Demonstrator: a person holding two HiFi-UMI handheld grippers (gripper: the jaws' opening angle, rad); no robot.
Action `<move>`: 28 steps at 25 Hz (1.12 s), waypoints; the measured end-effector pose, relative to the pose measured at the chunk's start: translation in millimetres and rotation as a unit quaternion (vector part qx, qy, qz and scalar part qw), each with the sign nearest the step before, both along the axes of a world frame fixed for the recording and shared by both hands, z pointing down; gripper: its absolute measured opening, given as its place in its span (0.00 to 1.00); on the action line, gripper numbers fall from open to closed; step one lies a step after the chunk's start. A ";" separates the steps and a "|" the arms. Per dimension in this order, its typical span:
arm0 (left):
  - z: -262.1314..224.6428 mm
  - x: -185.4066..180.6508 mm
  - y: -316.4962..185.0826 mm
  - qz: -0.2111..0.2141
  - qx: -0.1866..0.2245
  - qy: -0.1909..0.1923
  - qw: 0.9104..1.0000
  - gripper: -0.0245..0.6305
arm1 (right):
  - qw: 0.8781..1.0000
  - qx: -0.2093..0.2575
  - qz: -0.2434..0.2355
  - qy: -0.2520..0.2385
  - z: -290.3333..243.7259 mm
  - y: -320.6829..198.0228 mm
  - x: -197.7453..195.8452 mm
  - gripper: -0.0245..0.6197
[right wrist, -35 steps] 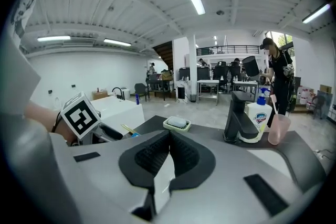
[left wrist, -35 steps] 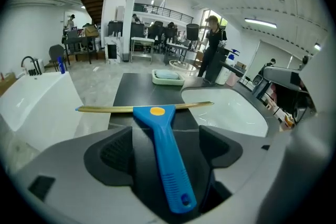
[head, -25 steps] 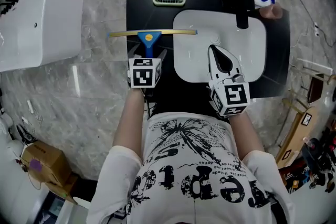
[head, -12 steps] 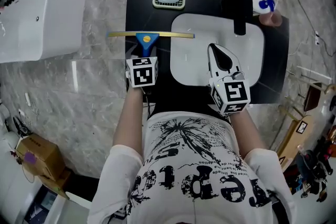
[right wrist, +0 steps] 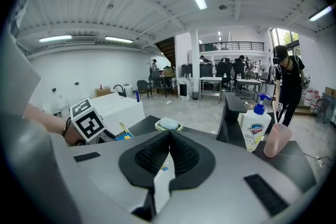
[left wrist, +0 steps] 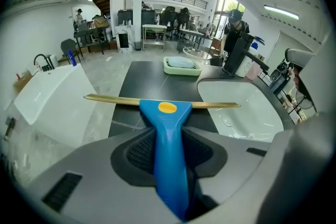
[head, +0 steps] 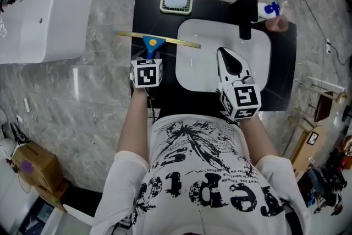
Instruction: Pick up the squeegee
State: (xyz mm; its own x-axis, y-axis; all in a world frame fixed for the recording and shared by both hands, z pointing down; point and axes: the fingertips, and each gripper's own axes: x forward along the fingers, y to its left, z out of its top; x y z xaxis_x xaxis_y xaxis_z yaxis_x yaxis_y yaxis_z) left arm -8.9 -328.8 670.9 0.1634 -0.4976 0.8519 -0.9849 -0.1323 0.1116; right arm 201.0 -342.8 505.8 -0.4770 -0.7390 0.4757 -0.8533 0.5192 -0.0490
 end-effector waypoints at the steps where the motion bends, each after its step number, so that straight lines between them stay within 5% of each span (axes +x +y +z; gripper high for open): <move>1: -5.1 0.7 -0.1 0.000 0.004 0.002 1.000 0.26 | 1.000 0.004 0.001 0.000 -3.3 -0.2 1.6 0.06; 9: -73.0 13.6 -8.7 0.011 0.082 0.016 0.996 0.25 | 0.999 0.037 0.003 -0.003 -33.6 2.5 10.8 0.06; 17: -171.8 28.6 -21.0 0.022 0.193 0.029 0.981 0.26 | 0.996 0.091 0.015 -0.013 -85.1 6.9 24.0 0.06; 22: -233.7 37.0 -23.6 0.029 0.267 0.030 0.963 0.26 | 0.992 0.122 0.015 -0.015 -112.6 9.6 33.2 0.06; 28: -312.8 42.4 -21.6 0.035 0.367 0.040 0.929 0.26 | 0.985 0.167 0.021 -0.028 -152.2 11.0 43.3 0.06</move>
State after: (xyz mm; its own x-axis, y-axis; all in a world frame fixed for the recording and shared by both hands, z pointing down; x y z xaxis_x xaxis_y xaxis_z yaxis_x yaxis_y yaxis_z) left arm 33.5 -350.4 358.1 0.2655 -0.9253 0.2708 -0.9634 -0.2653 0.0381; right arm 244.3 -331.9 353.7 -0.4618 -0.8692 0.1764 -0.8748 0.4792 0.0712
